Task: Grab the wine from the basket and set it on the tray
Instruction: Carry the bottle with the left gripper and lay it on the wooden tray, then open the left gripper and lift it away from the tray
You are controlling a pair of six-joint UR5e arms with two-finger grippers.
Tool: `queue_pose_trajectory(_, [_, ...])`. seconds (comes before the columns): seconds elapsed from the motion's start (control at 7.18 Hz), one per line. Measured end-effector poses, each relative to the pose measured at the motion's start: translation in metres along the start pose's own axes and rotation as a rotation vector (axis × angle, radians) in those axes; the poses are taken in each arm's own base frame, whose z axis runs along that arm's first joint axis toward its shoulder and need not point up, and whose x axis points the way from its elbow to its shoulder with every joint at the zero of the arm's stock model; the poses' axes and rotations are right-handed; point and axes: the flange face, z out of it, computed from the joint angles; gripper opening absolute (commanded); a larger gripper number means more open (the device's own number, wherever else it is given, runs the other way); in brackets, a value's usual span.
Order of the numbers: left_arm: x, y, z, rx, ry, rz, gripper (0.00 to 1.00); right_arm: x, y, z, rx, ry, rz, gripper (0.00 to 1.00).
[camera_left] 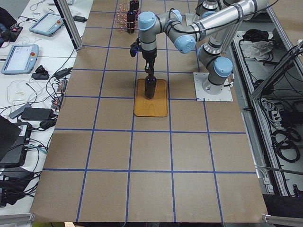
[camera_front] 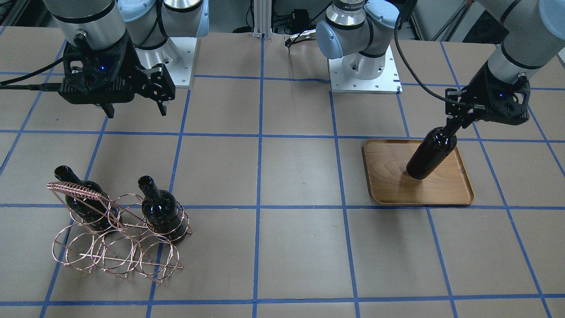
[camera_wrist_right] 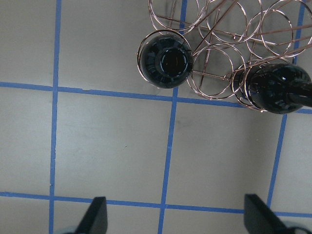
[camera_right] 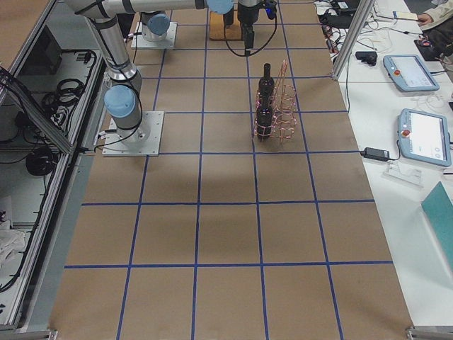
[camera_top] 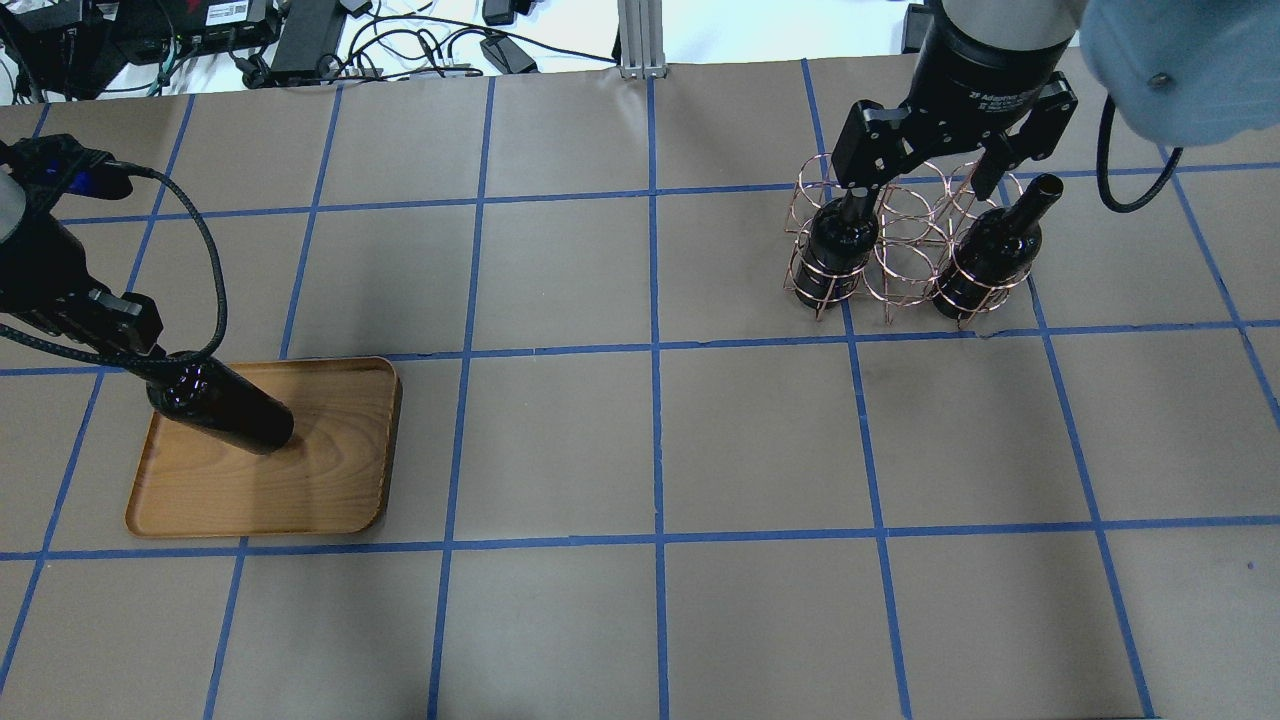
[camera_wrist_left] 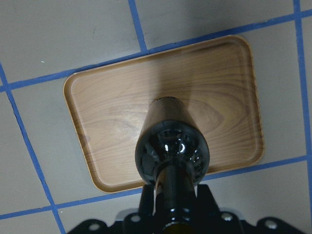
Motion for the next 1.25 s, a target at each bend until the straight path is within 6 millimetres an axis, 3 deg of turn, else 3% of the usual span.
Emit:
queue_pose_trajectory(0.14, [-0.001, 0.002, 0.002, -0.011, 0.008, 0.001, 0.26, 0.000, 0.000, 0.000, -0.001, 0.000, 0.000, 1.00])
queue_pose_trajectory(0.28, [-0.001, 0.002, 0.003, -0.017, 0.012, 0.001, 0.60, 0.000, 0.000, 0.001, -0.001, -0.001, 0.000, 1.00])
queue_pose_trajectory(0.42, [-0.001, 0.002, 0.003, -0.020, 0.013, 0.003, 0.76, 0.000, 0.000, 0.001, -0.002, -0.001, 0.001, 1.00])
queue_pose_trajectory(0.7, [-0.002, 0.002, 0.004, -0.022, 0.013, 0.018, 0.88, 0.000, 0.001, 0.001, -0.002, -0.001, 0.001, 1.00])
queue_pose_trajectory(0.84, [-0.002, 0.002, 0.002, -0.017, 0.010, 0.021, 0.88, 0.000, 0.001, 0.001, -0.002, -0.001, 0.001, 1.00])
queue_pose_trajectory(0.98, [-0.001, 0.001, -0.009, 0.004, -0.006, 0.021, 0.93, 0.000, 0.001, 0.001, -0.002, -0.001, 0.002, 1.00])
queue_pose_trajectory(1.25, [0.013, 0.001, -0.064, 0.051, -0.018, -0.005, 1.00, 0.000, 0.001, 0.001, -0.002, -0.001, 0.001, 1.00])
